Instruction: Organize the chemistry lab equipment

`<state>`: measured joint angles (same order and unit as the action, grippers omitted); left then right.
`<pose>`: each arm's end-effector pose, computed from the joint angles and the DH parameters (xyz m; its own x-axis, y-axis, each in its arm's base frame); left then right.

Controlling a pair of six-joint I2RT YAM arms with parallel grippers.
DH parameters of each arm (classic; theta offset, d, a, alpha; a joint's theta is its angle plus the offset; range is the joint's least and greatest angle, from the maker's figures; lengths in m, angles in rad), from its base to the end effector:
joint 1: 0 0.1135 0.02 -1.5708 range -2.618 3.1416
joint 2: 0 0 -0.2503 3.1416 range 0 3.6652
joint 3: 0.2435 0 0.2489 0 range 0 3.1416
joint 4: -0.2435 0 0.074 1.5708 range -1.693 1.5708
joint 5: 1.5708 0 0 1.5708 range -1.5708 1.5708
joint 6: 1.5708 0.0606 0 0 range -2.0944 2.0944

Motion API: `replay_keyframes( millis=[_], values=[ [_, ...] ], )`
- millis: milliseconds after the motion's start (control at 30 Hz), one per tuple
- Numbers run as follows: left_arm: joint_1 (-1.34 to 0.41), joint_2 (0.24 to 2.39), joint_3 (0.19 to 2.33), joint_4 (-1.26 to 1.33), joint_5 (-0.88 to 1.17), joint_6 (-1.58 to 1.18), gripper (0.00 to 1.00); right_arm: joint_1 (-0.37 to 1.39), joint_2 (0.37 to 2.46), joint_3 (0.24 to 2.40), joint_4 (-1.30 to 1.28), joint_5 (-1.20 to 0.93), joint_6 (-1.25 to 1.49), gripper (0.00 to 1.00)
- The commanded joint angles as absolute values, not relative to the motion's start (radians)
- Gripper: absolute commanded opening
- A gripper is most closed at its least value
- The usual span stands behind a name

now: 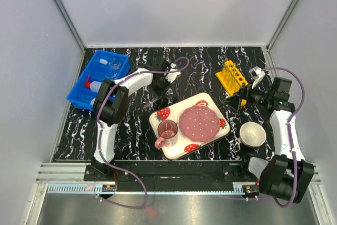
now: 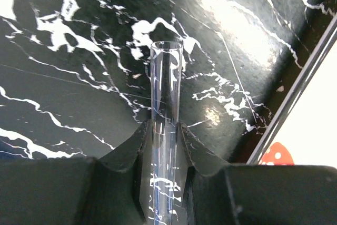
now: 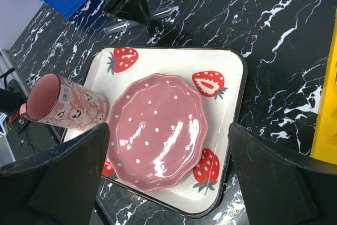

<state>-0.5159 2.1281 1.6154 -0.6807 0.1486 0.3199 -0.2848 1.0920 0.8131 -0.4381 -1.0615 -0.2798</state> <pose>0.3798 -0.2257 0.1352 -0.5993 0.6974 -0.3931 0.7625 0.6468 -0.0148 0.2370 -0.0143 0.2588 -0.4695 -0.0028 -0.8829 -0.6495 0.6784 0.3433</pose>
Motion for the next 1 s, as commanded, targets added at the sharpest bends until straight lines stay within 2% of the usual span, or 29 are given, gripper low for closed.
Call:
replay_keyframes(
  millis=[0, 233, 333, 367, 533, 567, 700, 967],
  values=[
    [-0.466, 2.068, 1.687, -0.631, 0.242, 0.259, 0.14, -0.291, 1.058, 0.811, -0.451, -1.133, -0.327, 1.0],
    [-0.365, 1.991, 1.692, -0.523, 0.497, 0.063, 0.14, -0.284, 1.094, 0.888, -0.638, -1.238, -0.517, 1.0],
    [-0.338, 1.98, 1.689, -0.485, 0.644, -0.063, 0.14, -0.244, 1.173, 1.037, -0.939, -1.203, -0.835, 1.0],
    [-0.331, 1.976, 1.675, -0.454, 0.711, -0.122, 0.14, -0.223, 1.225, 1.133, -1.115, -1.172, -1.021, 1.0],
    [-0.319, 1.93, 1.554, -0.221, 0.919, -0.394, 0.14, -0.091, 1.354, 1.357, -1.48, -0.962, -1.494, 1.0],
    [-0.319, 1.93, 1.521, -0.142, 0.975, -0.504, 0.14, -0.039, 1.359, 1.403, -1.499, -0.93, -1.541, 1.0],
    [-0.351, 1.936, 1.499, -0.075, 1.068, -0.647, 0.14, 0.166, 1.364, 1.495, -1.482, -0.737, -1.669, 1.0],
    [-0.442, 1.919, 1.411, 0.179, 1.161, -0.894, 0.15, 0.563, 1.394, 1.566, -1.269, -0.447, -1.805, 1.0]
  ],
)
